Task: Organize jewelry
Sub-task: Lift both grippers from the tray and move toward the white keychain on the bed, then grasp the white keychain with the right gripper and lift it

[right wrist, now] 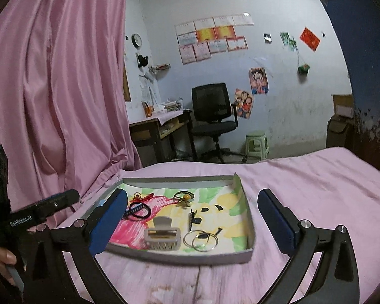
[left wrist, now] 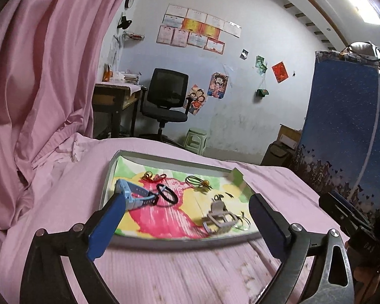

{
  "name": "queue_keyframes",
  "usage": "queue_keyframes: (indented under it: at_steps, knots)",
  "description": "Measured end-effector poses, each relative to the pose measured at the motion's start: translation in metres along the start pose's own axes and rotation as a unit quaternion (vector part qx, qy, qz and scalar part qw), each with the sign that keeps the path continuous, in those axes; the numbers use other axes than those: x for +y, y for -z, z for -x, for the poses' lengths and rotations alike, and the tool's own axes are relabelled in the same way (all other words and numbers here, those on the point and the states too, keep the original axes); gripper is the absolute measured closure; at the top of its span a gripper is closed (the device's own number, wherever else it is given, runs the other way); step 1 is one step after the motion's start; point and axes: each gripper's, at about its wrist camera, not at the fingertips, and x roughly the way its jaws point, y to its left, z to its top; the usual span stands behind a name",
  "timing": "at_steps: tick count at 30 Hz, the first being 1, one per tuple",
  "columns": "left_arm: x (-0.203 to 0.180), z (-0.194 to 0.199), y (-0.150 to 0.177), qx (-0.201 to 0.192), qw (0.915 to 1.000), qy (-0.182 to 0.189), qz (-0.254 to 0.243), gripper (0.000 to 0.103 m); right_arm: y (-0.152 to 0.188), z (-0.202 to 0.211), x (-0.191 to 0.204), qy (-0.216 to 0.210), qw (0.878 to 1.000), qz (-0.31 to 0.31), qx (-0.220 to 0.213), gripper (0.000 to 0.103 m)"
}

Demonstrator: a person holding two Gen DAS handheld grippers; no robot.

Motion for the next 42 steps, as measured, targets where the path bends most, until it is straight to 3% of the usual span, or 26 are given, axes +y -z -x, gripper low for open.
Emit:
queue_keyframes:
  at_steps: [7,19,34,38,42]
  knots:
    - [-0.009,0.022,0.027,0.009,0.9997,0.007,-0.02,0.005,0.017,0.037,0.004,-0.001,1.0,0.02,0.002,0.002]
    - [-0.016,0.039,0.06,0.038,0.9987,0.019,-0.028,0.005,0.053,0.071,-0.009,0.006,0.998,0.042,0.046,0.002]
    - [-0.023,0.04,0.078,0.079,0.9953,0.042,-0.035,0.005,0.075,0.059,-0.019,-0.043,0.991,0.042,0.12,0.002]
    - [-0.026,0.037,0.083,0.097,0.9924,0.066,-0.038,0.017,0.08,0.054,-0.018,-0.061,0.987,0.045,0.139,0.008]
    - [-0.03,0.029,0.088,0.124,0.987,0.093,-0.041,0.032,0.085,0.044,-0.014,-0.087,0.98,0.054,0.169,0.022]
